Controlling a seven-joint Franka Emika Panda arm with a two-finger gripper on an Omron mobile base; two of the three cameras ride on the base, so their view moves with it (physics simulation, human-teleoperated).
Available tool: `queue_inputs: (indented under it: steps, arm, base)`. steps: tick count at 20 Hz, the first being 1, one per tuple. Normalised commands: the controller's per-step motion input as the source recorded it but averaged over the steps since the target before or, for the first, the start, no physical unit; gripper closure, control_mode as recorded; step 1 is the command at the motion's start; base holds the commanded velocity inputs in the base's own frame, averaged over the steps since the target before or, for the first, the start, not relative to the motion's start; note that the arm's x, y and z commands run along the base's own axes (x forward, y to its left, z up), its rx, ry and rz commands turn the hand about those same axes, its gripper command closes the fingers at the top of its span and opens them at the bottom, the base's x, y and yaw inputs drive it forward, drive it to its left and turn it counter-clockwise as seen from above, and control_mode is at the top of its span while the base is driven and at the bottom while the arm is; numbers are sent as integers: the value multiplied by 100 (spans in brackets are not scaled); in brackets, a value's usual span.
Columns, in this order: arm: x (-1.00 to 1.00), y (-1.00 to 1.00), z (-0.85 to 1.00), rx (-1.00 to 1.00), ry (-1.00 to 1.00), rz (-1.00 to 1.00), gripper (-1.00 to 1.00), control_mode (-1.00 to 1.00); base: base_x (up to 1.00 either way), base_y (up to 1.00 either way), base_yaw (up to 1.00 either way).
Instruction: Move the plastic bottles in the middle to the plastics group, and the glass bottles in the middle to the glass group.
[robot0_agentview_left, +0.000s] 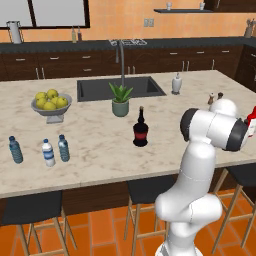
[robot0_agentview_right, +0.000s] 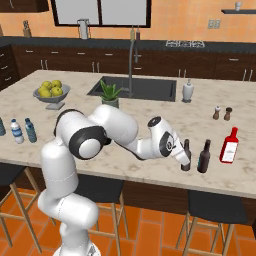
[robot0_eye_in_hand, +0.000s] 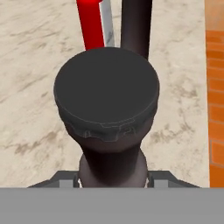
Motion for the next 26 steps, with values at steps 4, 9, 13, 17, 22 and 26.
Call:
queue_inputs:
  steps: [4, 9, 13, 17, 22, 26]
  arm:
    - [0, 0, 0, 0, 0, 0, -100, -100]
    - [0, 0, 7, -2, 0, 0, -100, -100]
    - [0, 0, 16, 0, 0, 0, -100, -100]
    - [-12, 0, 43, 0, -2, 0, -100, -100]
    - [-14, 1, 82, -2, -7, 0, -100, -100]
    - [-3, 9, 100, -5, -7, 0, -100, -100]
  base:
    - [0, 0, 0]
    - [0, 0, 0]
    - [0, 0, 0]
    - [0, 0, 0]
    - [0, 0, 0]
    - [0, 0, 0]
